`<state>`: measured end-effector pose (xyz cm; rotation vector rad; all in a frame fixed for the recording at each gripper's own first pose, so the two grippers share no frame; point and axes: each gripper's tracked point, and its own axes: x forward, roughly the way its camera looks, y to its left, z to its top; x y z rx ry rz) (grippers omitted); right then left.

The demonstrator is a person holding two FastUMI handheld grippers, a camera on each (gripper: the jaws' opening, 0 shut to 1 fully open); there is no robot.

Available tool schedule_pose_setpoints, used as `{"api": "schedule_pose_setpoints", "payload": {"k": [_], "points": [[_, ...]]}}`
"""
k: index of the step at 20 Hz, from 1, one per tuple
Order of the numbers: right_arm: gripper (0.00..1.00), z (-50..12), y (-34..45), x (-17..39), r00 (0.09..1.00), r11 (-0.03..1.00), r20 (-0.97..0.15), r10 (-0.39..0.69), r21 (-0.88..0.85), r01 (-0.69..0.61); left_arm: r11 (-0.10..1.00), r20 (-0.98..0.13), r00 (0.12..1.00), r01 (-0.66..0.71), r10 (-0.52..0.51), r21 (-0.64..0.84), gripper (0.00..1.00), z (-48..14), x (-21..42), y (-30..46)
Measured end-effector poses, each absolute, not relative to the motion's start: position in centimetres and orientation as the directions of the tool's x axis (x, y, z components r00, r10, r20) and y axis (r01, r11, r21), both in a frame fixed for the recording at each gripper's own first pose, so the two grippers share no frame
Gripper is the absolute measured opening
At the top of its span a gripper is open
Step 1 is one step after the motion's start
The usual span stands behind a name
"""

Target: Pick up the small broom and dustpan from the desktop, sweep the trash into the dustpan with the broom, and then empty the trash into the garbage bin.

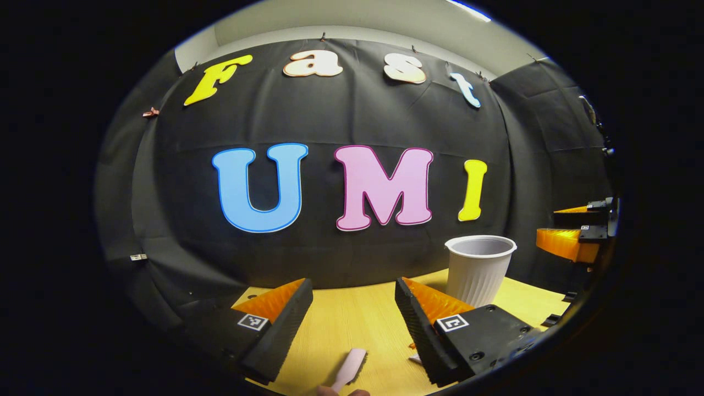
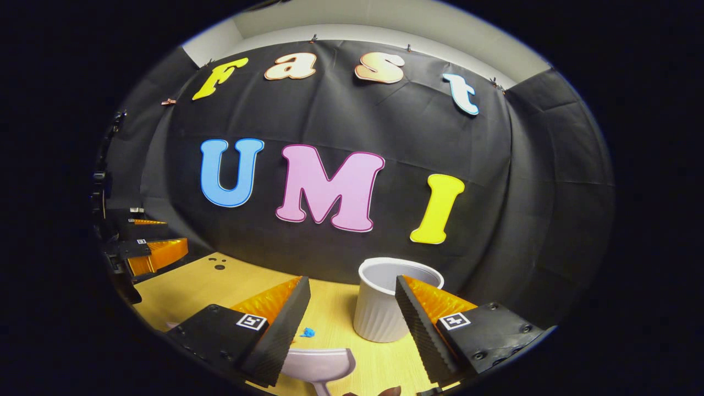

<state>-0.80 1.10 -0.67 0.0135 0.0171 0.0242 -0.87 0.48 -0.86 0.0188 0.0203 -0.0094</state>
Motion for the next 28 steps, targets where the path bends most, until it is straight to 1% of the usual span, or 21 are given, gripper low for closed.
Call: {"api": "schedule_pose_setpoints", "payload": {"k": [6,8,10,12,15,18,19,21,23,24,25,28], "points": [[0.97,-1.6,2.6,-1.2,0.997,0.998,-0.049,0.056,0.025,-0.055,1.0,-0.027,1.0,0.006,-0.005,0.031,0.95,-1.4,-1.5,1.4],[0.97,-3.6,3.1,-1.6,0.989,0.997,-0.12,0.081,0.018,-0.08,0.999,-0.032,0.999,0.007,-0.006,0.034,0.95,-1.6,-1.7,1.7],[0.98,-7.1,3.5,-2.5,0.964,0.993,-0.236,0.122,0.025,-0.119,0.999,-0.033,0.999,0.009,-0.008,0.04,0.95,-1.9,-1.9,1.8],[0.98,-11.6,3.7,-3.8,0.913,0.989,-0.38,0.149,0.044,-0.143,0.999,-0.037,0.999,0.012,-0.01,0.049,0.95,-2.4,-2.1,2.1],[0.98,-18.3,3.9,-4.9,0.819,0.983,-0.547,0.174,0.051,-0.175,0.998,-0.047,0.999,0.013,-0.011,0.058,0.94,-3.0,-2.6,2.3],[0.98,-24.5,3.9,-5.4,0.686,0.975,-0.704,0.185,0.048,-0.215,0.998,-0.062,0.998,0.01,-0.007,0.059,0.94,-3.9,-3.0,2.6],[0.98,-26.1,4.4,-5.8,0.655,0.974,-0.733,0.186,0.048,-0.223,0.998,-0.066,0.998,0.01,-0.005,0.062,0.94,-4.0,-3.0,2.6],[0.94,-28.7,4.4,-6.4,0.587,0.972,-0.789,0.181,0.051,-0.232,0.998,-0.073,0.997,0.009,-0.004,0.069,0.94,-4.3,-3.0,2.8],[0.94,-31.3,4.9,-6.5,0.528,0.97,-0.831,0.178,0.058,-0.235,0.997,-0.074,0.997,0.007,-0.002,0.077,0.94,-4.8,-3.4,3.0],[0.89,-32.2,5.2,-6.3,0.505,0.97,-0.845,0.177,0.063,-0.235,0.997,-0.075,0.997,0.004,0.002,0.081,0.95,-4.9,-3.6,3.2],[0.87,-33.2,5.4,-6.0,0.487,0.97,-0.856,0.175,0.066,-0.232,0.997,-0.079,0.997,0.0,0.006,0.083,0.96,-5.4,-3.8,3.4],[0.87,-35.5,5.7,-5.1,0.425,0.971,-0.89,0.162,0.066,-0.23,0.997,-0.103,0.995,-0.009,0.016,0.073,0.97,-6.3,-3.9,3.8]]}}
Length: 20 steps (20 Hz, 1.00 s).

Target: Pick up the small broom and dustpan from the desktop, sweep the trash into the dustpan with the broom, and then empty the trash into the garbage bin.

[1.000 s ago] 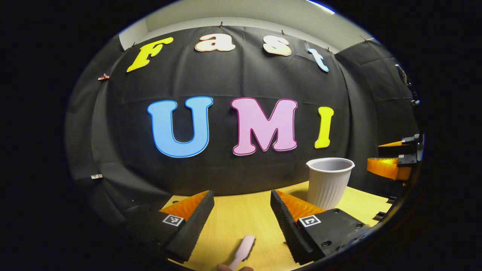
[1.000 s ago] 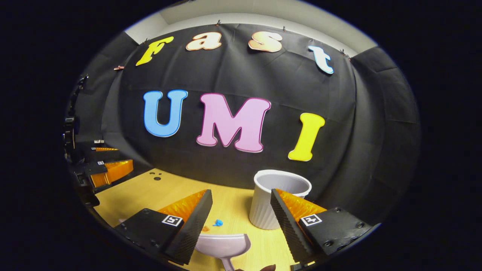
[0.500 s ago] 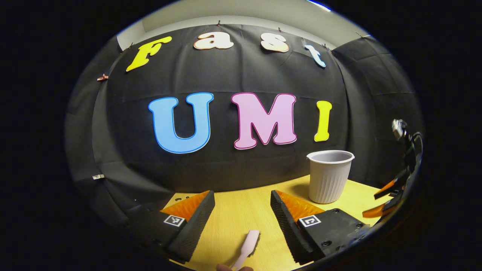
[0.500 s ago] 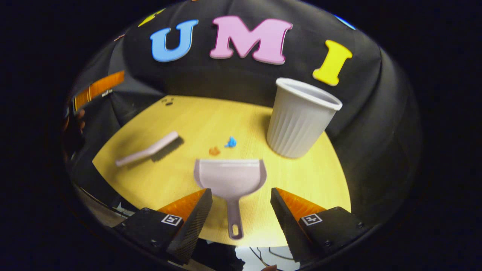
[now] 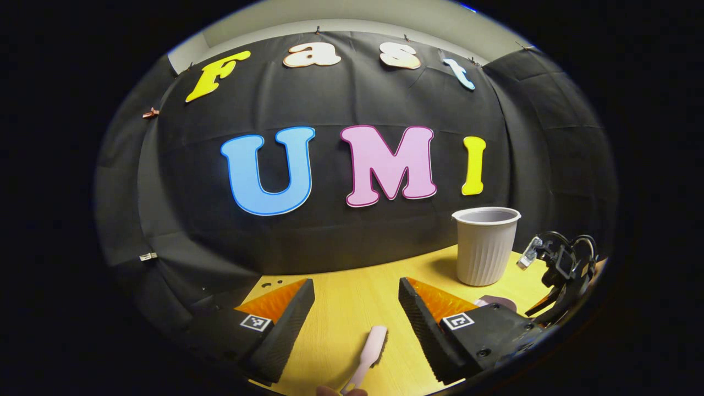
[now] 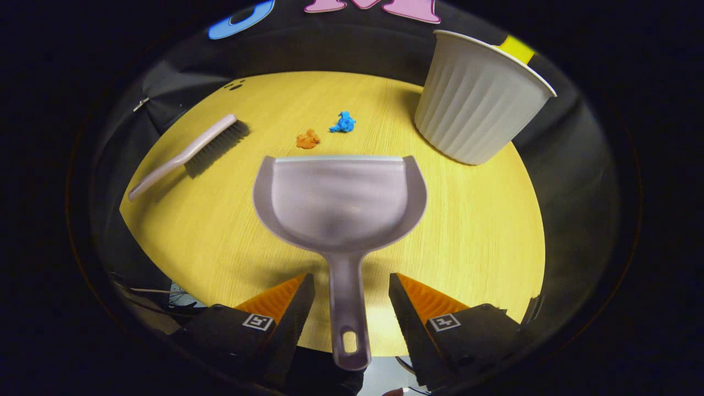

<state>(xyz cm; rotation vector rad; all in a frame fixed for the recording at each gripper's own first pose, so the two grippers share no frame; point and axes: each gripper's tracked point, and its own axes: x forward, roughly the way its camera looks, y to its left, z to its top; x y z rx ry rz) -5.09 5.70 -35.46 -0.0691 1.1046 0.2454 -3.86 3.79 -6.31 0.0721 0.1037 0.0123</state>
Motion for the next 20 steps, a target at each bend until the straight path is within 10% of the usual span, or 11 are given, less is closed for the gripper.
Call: {"api": "schedule_pose_setpoints", "payload": {"k": [7,13,20], "points": [[0.75,-38.7,7.7,-3.0,0.327,0.968,-0.926,0.189,0.119,-0.222,0.996,-0.144,0.988,-0.045,0.056,0.079,0.97,-7.8,-3.5,4.8],[0.39,-38.8,7.8,-2.3,0.321,0.97,-0.926,0.2,0.14,-0.2,0.995,-0.184,0.979,-0.07,0.082,0.069,0.97,-9.2,-2.8,5.0],[0.36,-38.1,7.3,-2.4,0.352,0.957,-0.904,0.242,0.162,-0.242,0.995,-0.284,0.958,-0.012,0.039,0.095,0.97,-13.3,-1.4,4.1]]}}
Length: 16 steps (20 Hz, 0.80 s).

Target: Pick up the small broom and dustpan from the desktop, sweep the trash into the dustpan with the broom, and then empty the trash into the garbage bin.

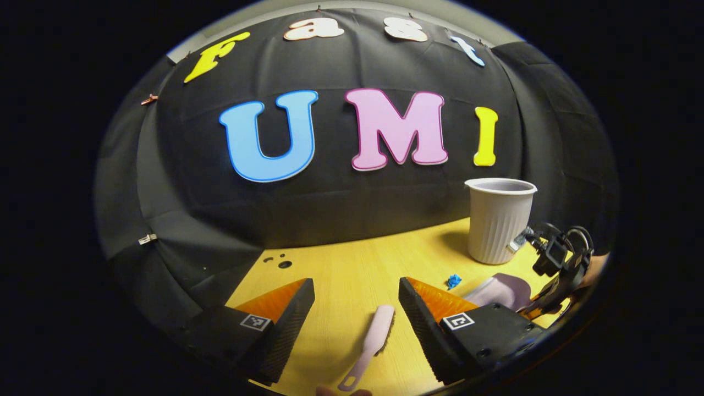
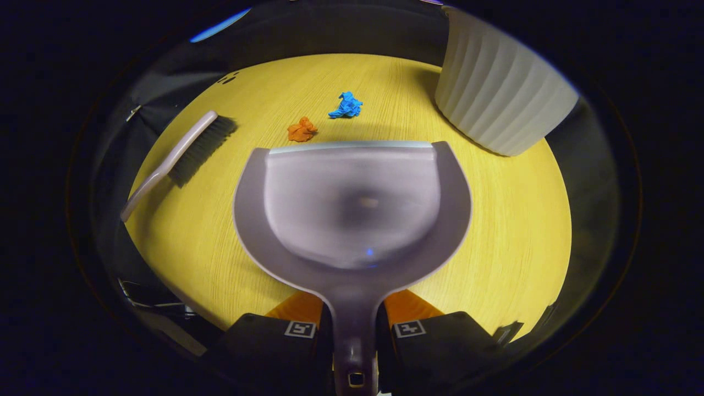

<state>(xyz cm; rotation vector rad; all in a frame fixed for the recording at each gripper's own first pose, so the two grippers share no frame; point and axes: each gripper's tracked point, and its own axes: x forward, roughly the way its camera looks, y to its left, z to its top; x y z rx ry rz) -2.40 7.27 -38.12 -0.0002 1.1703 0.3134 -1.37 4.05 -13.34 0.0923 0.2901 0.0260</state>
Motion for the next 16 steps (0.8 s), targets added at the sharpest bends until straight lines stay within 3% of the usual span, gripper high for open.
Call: {"api": "schedule_pose_setpoints", "payload": {"k": [4,5,9,10,12,16], "points": [[0.37,-36.6,5.8,-3.7,0.361,0.943,-0.9,0.243,0.132,-0.306,0.997,-0.419,0.908,0.053,-0.021,0.064,0.98,-17.6,-1.1,2.9],[0.41,-36.4,5.5,-4.1,0.363,0.939,-0.899,0.243,0.124,-0.321,0.996,-0.454,0.89,0.067,-0.033,0.058,0.98,-18.7,-1.1,2.6],[0.33,-34.9,4.7,-5.2,0.366,0.929,-0.893,0.261,0.13,-0.348,0.989,-0.584,0.808,0.135,-0.077,0.056,0.97,-23.6,-1.2,2.0],[0.37,-34.6,4.5,-5.4,0.364,0.927,-0.893,0.266,0.134,-0.349,0.986,-0.613,0.785,0.155,-0.088,0.058,1.0,-25.1,-1.4,1.9],[0.33,-34.1,4.2,-5.9,0.358,0.925,-0.891,0.28,0.149,-0.35,0.979,-0.663,0.74,0.194,-0.109,0.056,0.96,-27.5,-1.1,1.8],[0.37,-33.7,4.0,-6.1,0.373,0.927,-0.886,0.277,0.144,-0.347,0.978,-0.778,0.615,0.209,-0.129,0.003,0.93,-31.9,-1.4,2.3]]}}
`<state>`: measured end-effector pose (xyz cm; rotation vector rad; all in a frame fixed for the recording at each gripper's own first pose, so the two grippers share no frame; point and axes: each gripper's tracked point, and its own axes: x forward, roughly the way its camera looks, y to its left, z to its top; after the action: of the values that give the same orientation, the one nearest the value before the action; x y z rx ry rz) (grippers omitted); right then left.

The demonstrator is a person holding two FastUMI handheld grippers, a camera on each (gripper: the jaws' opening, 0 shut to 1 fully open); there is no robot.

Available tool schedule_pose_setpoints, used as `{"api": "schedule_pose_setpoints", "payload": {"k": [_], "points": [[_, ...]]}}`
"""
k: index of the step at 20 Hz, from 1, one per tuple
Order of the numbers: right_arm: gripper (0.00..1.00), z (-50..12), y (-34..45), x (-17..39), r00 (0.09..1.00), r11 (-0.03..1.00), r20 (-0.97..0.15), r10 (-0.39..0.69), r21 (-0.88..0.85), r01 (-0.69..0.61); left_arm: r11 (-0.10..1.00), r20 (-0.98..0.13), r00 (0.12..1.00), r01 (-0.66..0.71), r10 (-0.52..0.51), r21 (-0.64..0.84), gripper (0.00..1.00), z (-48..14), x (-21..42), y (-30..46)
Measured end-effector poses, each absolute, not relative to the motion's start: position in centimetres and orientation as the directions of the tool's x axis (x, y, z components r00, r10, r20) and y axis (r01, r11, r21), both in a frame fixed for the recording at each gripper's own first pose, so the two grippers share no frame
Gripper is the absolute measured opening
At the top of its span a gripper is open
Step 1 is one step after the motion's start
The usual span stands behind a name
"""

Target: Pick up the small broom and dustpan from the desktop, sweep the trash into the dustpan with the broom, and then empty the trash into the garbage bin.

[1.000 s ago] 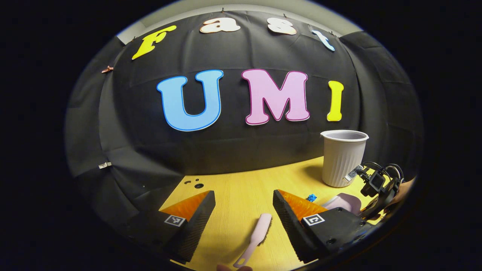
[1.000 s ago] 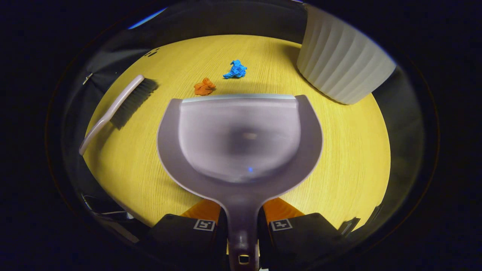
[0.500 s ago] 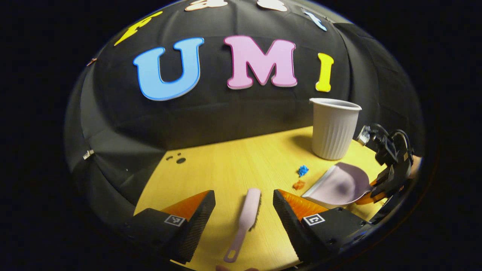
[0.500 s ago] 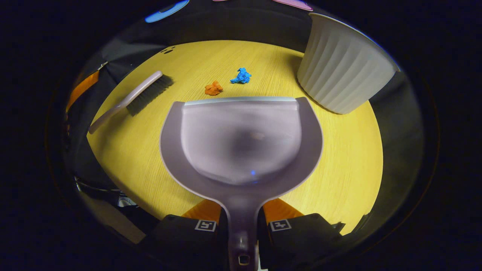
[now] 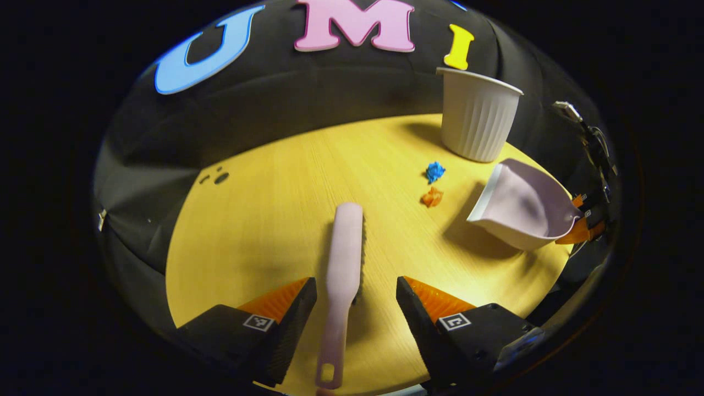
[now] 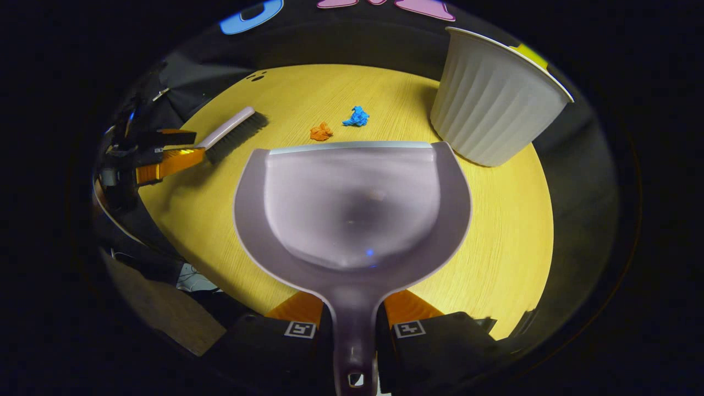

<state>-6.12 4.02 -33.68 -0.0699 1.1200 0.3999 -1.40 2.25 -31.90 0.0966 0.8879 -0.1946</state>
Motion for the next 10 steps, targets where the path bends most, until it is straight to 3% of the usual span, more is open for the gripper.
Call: {"api": "schedule_pose_setpoints", "payload": {"k": [5,9,10], "points": [[0.33,-33.8,4.0,-6.1,0.369,0.924,-0.887,0.278,0.142,-0.354,0.976,-0.853,0.51,0.216,-0.11,0.003,0.89,-35.3,-1.3,3.1],[0.37,-33.9,4.1,-6.5,0.356,0.922,-0.89,0.284,0.151,-0.357,0.97,-0.878,0.461,0.244,-0.13,-0.016,0.87,-36.5,-0.7,2.6],[0.33,-34.0,4.1,-6.5,0.353,0.921,-0.891,0.285,0.152,-0.359,0.968,-0.881,0.456,0.252,-0.129,-0.012,0.84,-36.5,-0.6,2.7]]}}
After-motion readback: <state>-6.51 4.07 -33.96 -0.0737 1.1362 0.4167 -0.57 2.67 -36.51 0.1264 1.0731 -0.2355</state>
